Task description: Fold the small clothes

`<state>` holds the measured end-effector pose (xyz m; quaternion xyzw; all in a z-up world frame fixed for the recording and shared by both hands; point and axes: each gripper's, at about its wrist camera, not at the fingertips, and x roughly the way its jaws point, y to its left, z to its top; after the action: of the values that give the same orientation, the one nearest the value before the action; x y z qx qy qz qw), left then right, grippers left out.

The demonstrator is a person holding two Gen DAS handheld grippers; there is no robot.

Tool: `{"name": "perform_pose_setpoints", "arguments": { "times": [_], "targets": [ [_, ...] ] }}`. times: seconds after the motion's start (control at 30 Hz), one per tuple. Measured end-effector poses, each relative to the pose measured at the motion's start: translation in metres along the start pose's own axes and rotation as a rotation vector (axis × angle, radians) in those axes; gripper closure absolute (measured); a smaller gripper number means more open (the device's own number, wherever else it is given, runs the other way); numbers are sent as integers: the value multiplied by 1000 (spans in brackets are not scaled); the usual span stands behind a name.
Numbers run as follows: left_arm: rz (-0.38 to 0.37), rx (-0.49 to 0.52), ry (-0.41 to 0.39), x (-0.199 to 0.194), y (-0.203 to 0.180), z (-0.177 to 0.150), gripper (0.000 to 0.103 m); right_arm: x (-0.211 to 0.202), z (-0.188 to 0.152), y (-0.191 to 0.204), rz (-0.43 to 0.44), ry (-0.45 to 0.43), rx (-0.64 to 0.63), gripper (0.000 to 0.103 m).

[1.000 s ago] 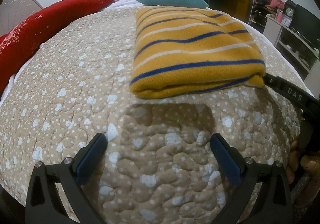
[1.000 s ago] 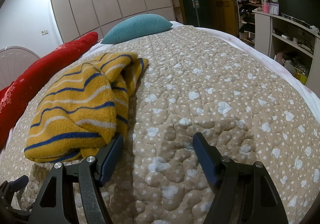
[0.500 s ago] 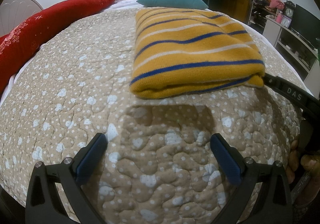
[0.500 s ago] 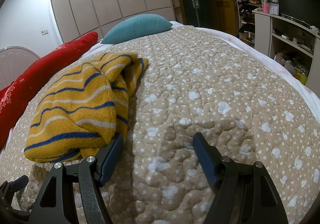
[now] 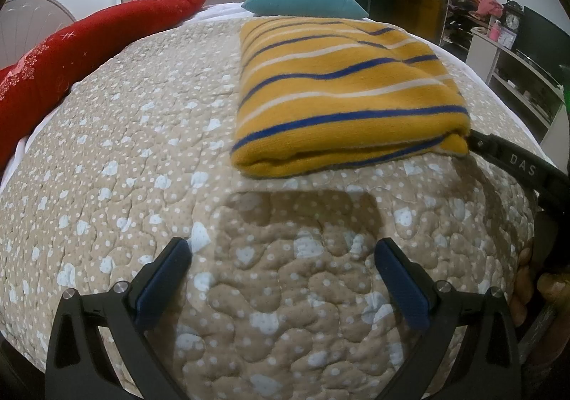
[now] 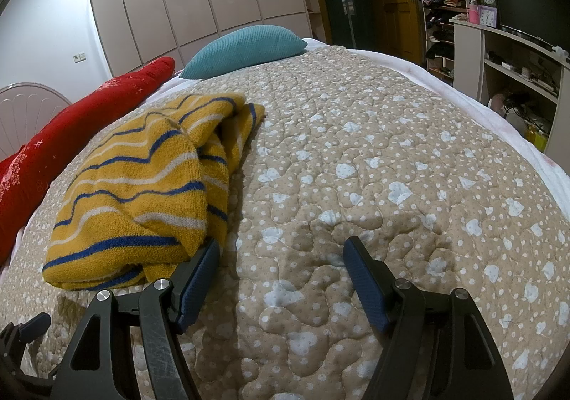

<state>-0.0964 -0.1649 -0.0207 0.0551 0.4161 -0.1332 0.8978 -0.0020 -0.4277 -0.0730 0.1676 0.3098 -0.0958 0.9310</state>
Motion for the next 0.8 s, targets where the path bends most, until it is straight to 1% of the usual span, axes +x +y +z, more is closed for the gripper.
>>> {"name": "perform_pose_setpoints", "arguments": {
  "times": [0.13,0.2,0.23,0.3,0.37,0.4,0.5,0.53,0.57,0.6,0.63,0.7,0.73,0.77,0.8],
  "targets": [
    [0,0,-6,0,-1,0,0,0,0,0,-1,0,-1,27],
    [-14,3,-2,2,0,5,0,0,-1,0,0,1,-2,27],
    [-33,-4,8,1,3,8,0,-1,-1,0,1,2,-1,27],
    [-106,-53,14,-3,15,17,0,0,1,0,5,14,-4,27],
    [-214,-142,15,-6,37,34,0,-5,9,-3,14,59,-17,28],
    [-242,-172,10,-7,47,44,0,-14,13,-7,32,56,-5,29],
    [-267,-185,-20,-2,66,81,0,-45,32,-18,99,-12,43,27],
    [-278,-174,-17,5,68,94,0,-51,44,-19,108,-29,46,22],
    [-304,-153,-10,16,71,108,0,-52,55,-19,124,-34,45,19],
    [-327,-140,-6,27,72,120,0,-45,71,-18,160,-22,42,15],
    [-347,-134,-1,39,72,131,0,-37,82,-15,181,1,40,14],
    [-394,-157,19,65,75,151,0,0,108,-4,249,102,22,14],
    [-426,-175,30,77,78,159,0,19,117,2,260,149,12,14],
    [-476,-200,50,92,84,167,0,37,124,6,260,188,11,14],
    [-519,-224,73,105,89,174,0,63,134,9,270,237,27,14]
  ]
}}
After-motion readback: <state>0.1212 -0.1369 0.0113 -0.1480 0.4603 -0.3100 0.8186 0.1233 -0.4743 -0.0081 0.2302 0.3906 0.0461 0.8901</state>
